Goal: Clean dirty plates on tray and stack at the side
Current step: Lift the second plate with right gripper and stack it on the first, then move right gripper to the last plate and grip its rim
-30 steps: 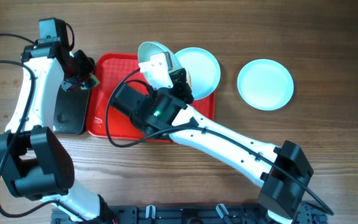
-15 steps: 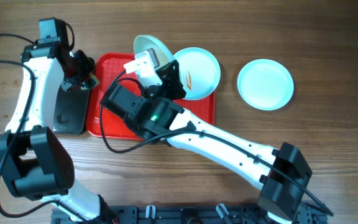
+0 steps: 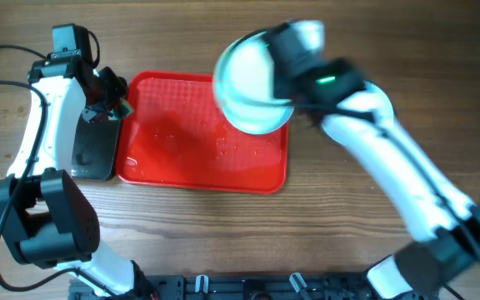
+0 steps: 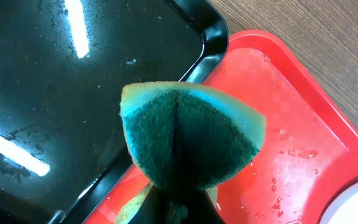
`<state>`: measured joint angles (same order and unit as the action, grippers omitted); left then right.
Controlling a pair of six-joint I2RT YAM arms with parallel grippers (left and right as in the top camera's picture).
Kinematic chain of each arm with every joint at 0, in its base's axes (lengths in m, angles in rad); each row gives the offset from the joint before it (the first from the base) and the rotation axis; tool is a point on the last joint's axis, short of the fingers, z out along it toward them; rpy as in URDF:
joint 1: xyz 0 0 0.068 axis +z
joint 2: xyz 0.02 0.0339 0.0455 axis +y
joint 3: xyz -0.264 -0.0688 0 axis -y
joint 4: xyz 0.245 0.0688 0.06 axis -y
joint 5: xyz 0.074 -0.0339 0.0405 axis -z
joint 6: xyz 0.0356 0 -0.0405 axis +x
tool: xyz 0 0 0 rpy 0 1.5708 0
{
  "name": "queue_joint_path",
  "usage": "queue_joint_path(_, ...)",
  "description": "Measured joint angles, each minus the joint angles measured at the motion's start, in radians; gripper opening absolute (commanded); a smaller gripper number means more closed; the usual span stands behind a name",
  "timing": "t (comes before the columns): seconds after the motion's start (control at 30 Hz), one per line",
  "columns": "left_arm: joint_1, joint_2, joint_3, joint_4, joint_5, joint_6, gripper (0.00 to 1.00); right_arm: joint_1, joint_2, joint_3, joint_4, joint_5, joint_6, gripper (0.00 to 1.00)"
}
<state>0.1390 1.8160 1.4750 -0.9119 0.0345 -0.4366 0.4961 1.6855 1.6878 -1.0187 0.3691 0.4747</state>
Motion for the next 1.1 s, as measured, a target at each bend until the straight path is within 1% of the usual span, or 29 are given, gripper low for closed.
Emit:
queue_joint_path(0.07, 0.000, 0.000, 0.000, 0.000, 0.000, 0.000, 0.04, -0.161, -0.043, 0.001, -0.047, -0.080, 0.004, 0.04)
queue_joint_path(0.17, 0.000, 0.000, 0.000, 0.000, 0.000, 0.000, 0.04, -0.354, -0.038, -0.003, -0.108, -0.151, 0.005, 0.04)
queue_joint_path(0.23, 0.000, 0.000, 0.000, 0.000, 0.000, 0.000, 0.04, -0.468, -0.038, -0.039, -0.112, -0.189, 0.005, 0.04)
queue_joint_path(0.33, 0.000, 0.000, 0.000, 0.000, 0.000, 0.000, 0.04, -0.579, -0.037, -0.173, -0.037, -0.232, 0.009, 0.04)
queue_joint_path(0.4, 0.000, 0.000, 0.000, 0.000, 0.000, 0.000, 0.04, -0.610, -0.034, -0.285, 0.045, -0.243, 0.018, 0.04)
queue_joint_path(0.53, 0.000, 0.000, 0.000, 0.000, 0.000, 0.000, 0.04, -0.616, -0.021, -0.452, 0.204, -0.249, 0.046, 0.05)
queue_joint_path(0.57, 0.000, 0.000, 0.000, 0.000, 0.000, 0.000, 0.04, -0.616, -0.018, -0.473, 0.234, -0.249, 0.050, 0.13)
queue_joint_path(0.6, 0.000, 0.000, 0.000, 0.000, 0.000, 0.000, 0.04, -0.616, -0.008, -0.501, 0.266, -0.249, 0.058, 0.29)
queue_joint_path(0.67, 0.000, 0.000, 0.000, 0.000, 0.000, 0.000, 0.04, -0.617, 0.020, -0.518, 0.283, -0.253, 0.080, 0.36)
queue_joint_path(0.73, 0.000, 0.000, 0.000, 0.000, 0.000, 0.000, 0.04, -0.617, 0.038, -0.521, 0.288, -0.270, 0.086, 0.38)
queue_joint_path(0.77, 0.000, 0.000, 0.000, 0.000, 0.000, 0.000, 0.04, -0.617, 0.039, -0.520, 0.286, -0.289, 0.077, 0.36)
queue_joint_path(0.87, 0.000, 0.000, 0.000, 0.001, 0.000, 0.000, 0.04, -0.617, 0.039, -0.444, 0.196, -0.430, 0.006, 0.35)
queue_joint_path(0.93, 0.000, 0.000, 0.000, 0.000, 0.000, 0.000, 0.04, -0.601, 0.032, -0.381, 0.197, -0.562, -0.051, 0.36)
queue_joint_path(1.0, 0.000, 0.000, 0.000, 0.000, 0.000, 0.000, 0.04, -0.555, 0.021, -0.369, 0.194, -0.657, -0.099, 0.37)
queue_joint_path(1.1, 0.000, 0.000, 0.000, 0.000, 0.000, 0.000, 0.04, -0.400, 0.020, -0.379, 0.193, -0.741, -0.158, 0.37)
